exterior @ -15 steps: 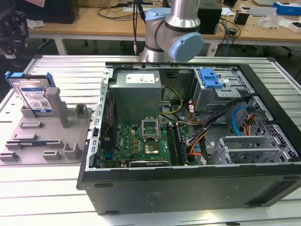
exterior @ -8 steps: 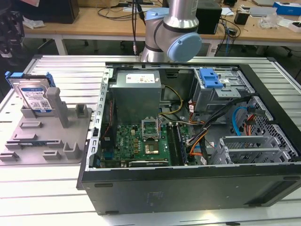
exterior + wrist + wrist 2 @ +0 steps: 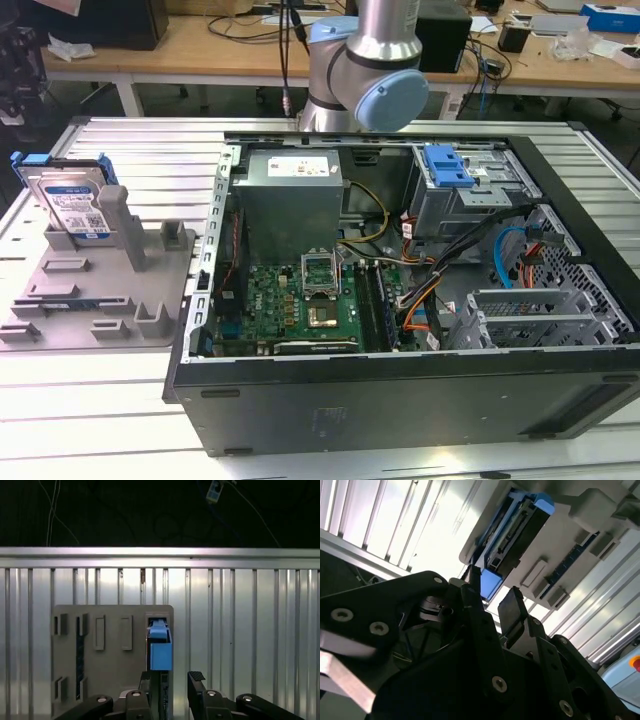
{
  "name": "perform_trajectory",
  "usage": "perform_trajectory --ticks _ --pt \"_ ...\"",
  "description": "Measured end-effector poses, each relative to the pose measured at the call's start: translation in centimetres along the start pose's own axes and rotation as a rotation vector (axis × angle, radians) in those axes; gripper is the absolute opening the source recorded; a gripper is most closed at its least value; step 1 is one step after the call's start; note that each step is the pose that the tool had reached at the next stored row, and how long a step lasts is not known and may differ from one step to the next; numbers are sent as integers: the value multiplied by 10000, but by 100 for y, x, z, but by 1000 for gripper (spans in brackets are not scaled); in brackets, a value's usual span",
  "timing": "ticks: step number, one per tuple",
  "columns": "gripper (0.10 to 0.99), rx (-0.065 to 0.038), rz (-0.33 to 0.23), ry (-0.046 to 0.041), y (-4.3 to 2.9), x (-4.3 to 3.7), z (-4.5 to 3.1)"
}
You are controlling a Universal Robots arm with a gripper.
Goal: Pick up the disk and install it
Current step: 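Pick up the disk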
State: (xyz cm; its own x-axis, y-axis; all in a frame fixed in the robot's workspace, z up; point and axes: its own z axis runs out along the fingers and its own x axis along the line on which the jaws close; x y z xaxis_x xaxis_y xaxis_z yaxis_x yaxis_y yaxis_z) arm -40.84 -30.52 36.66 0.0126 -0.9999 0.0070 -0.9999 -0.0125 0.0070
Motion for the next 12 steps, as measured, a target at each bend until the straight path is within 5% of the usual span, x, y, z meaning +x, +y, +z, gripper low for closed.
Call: perform_trajectory --ticks 12 --pt "420 -1 -73 0 7 28 77"
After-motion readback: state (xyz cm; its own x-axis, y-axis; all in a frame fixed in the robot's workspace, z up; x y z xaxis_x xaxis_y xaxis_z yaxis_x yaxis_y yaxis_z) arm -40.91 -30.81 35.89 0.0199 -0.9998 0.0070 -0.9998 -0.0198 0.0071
